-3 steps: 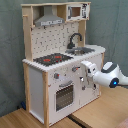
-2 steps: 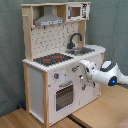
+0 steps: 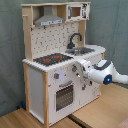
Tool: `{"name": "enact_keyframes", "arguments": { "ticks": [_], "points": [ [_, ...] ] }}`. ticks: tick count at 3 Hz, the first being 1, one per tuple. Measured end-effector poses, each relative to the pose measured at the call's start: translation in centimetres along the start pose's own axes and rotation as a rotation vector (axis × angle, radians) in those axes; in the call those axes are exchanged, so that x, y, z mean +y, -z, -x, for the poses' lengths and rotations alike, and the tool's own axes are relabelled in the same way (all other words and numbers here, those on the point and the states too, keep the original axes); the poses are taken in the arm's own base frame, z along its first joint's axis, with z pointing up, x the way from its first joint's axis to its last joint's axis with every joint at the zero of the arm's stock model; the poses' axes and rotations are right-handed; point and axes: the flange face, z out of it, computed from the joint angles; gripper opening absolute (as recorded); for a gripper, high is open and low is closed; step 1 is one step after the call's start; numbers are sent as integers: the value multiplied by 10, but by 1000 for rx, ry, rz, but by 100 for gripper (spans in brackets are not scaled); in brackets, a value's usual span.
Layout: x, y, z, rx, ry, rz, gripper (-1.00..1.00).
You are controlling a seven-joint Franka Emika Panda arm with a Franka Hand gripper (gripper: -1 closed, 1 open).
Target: Play with the kitchen
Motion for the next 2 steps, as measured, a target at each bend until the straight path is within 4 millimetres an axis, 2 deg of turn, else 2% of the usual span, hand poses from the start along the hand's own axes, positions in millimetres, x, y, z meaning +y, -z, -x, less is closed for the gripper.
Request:
{"name": "enact_keyframes", "arguments": {
  "ticks": [1,2],
  "points": [
    [0,0,0,-1,-1,0,-100],
    [7,-1,-3,10,145,33,-100]
  ]
}}
